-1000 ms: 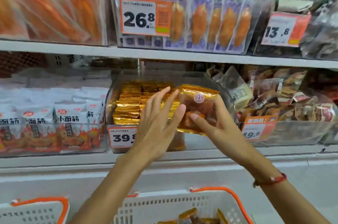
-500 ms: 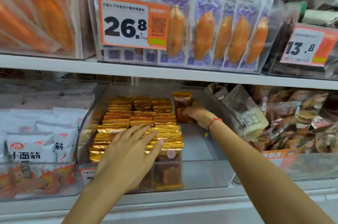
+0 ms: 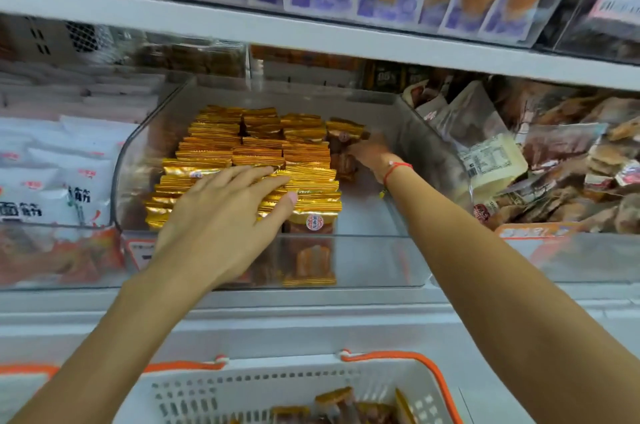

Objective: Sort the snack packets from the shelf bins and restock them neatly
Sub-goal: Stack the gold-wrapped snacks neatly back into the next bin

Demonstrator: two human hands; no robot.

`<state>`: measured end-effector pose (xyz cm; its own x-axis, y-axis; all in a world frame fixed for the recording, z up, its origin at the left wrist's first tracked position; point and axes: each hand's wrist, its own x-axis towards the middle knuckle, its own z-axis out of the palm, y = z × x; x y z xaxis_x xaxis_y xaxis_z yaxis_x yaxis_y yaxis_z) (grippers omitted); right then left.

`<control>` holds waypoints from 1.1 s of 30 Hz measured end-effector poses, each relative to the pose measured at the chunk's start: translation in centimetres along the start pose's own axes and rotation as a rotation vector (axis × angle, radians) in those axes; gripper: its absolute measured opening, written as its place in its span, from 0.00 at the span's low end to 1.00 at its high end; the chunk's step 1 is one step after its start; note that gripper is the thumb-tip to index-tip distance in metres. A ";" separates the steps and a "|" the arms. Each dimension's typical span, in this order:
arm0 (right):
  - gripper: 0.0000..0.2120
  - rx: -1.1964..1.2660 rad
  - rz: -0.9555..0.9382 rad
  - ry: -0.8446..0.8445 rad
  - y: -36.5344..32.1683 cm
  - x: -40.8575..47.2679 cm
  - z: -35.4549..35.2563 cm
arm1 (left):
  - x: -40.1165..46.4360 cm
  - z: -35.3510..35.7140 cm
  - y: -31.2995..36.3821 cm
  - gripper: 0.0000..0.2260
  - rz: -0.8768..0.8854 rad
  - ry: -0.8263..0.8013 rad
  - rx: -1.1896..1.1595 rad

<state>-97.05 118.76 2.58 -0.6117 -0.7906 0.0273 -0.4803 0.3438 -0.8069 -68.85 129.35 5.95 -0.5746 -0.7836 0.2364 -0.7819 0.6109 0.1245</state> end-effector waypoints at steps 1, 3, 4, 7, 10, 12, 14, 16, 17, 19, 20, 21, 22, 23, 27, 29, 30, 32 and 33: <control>0.12 0.022 -0.013 -0.013 -0.1 -0.2 -0.1 | 0.0 0.0 0.0 0.33 0.001 0.005 0.000; 0.13 0.040 -0.056 -0.069 -0.8 -1.3 -0.8 | 0.0 0.1 -0.1 0.31 -0.001 0.009 -0.001; 0.15 0.042 -0.055 -0.105 -0.9 -1.6 -0.9 | 0.0 0.1 -0.1 0.31 -0.002 0.007 -0.002; 0.21 0.144 -0.036 -0.128 -0.5 -1.7 -1.2 | 0.1 0.1 0.0 0.32 -0.003 0.019 -0.001; 0.20 0.178 0.013 -0.069 0.1 -1.3 -1.0 | -0.1 0.2 0.1 0.37 -0.011 0.028 0.010; 0.09 0.058 -0.076 -0.060 0.3 -1.1 -0.9 | 0.0 0.2 0.2 0.40 -0.023 0.027 0.010; 0.04 -0.041 -0.133 -0.018 0.2 -1.3 -0.8 | 0.0 0.2 0.2 0.41 -0.031 0.039 0.001; 0.04 -0.146 -0.166 0.032 0.0 -1.7 -0.8 | 0.0 0.1 0.2 0.41 -0.030 0.042 0.007; 0.03 -0.163 -0.172 0.038 -0.2 -1.9 -0.8 | 0.0 0.1 0.1 0.41 -0.030 0.042 0.011; 0.08 -0.099 -0.165 -0.009 -0.6 -2.5 -1.0 | -0.1 0.0 0.2 0.40 -0.034 0.039 0.014; 0.10 -0.045 -0.144 -0.042 -0.8 -2.7 -1.1 | -0.2 0.0 0.2 0.39 -0.035 0.037 0.010; 0.11 -0.025 -0.126 -0.069 -1.1 -3.1 -1.3 | -0.2 0.0 0.2 0.37 -0.034 0.038 0.007; 0.12 -0.037 -0.124 -0.090 -1.3 -3.5 -1.6 | -0.2 0.0 0.2 0.34 -0.032 0.038 0.006; 0.12 -0.060 -0.117 -0.113 -1.5 -3.9 -1.8 | -0.2 0.0 0.1 0.32 -0.026 0.037 0.008; 0.22 -0.155 -0.131 -0.198 -1.6 -7.0 -3.8 | -0.2 0.1 0.0 0.25 -0.003 0.036 0.006; 0.26 -0.182 -0.229 -0.141 -1.4 -10.3 -5.2 | -0.1 0.5 -0.2 0.25 0.011 0.078 -0.015; 0.25 -0.172 -0.321 -0.092 -1.3 -12.7 -6.0 | 0.0 0.7 -0.4 0.25 0.038 0.120 -0.032; 0.21 -0.116 -0.560 0.006 -0.9 -18.4 -7.6 | -0.2 0.7 -0.5 0.24 0.141 0.283 -0.060; 0.18 -0.108 -0.671 0.029 -0.2 -21.0 -8.0 | -0.9 0.6 -0.4 0.22 0.205 0.414 -0.080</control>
<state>-89.18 139.34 6.88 -0.1751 -0.8371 0.5183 -0.8208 -0.1667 -0.5464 -68.21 129.72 5.11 -0.5576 -0.5443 0.6268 -0.6317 0.7681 0.1051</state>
